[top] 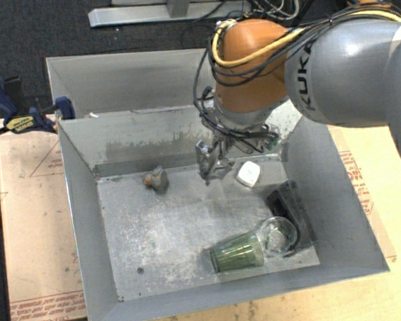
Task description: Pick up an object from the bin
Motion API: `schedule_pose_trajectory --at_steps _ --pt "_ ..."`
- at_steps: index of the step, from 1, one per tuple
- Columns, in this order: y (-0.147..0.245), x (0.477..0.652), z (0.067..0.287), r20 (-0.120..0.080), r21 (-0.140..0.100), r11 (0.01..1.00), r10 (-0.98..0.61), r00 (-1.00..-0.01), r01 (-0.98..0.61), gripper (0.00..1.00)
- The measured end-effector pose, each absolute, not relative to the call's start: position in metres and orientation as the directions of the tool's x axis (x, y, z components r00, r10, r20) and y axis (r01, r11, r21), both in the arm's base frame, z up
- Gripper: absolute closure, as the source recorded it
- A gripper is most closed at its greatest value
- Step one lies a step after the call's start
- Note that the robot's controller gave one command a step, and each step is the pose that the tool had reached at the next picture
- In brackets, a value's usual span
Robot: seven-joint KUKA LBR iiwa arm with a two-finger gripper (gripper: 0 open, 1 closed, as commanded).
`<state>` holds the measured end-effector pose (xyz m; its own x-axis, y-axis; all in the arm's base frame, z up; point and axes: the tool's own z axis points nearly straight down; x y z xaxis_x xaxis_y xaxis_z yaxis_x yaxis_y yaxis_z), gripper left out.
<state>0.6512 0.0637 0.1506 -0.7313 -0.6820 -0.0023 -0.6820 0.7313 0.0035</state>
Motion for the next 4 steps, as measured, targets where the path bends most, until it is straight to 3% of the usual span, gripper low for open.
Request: schedule_pose_trajectory --at_steps 1,2,3,4 --pt "0.083 0.635 0.145 -0.002 0.001 0.813 -0.583 -0.813 -0.583 1.0" --pt "0.069 0.655 0.141 -0.003 -0.003 0.383 -0.924 -0.383 -0.924 0.0" --pt "0.071 0.655 0.14 -0.004 -0.001 0.382 -0.924 -0.382 -0.924 0.0" --pt "0.034 0.623 0.199 -0.001 0.007 0.351 -0.936 -0.351 -0.936 0.0"
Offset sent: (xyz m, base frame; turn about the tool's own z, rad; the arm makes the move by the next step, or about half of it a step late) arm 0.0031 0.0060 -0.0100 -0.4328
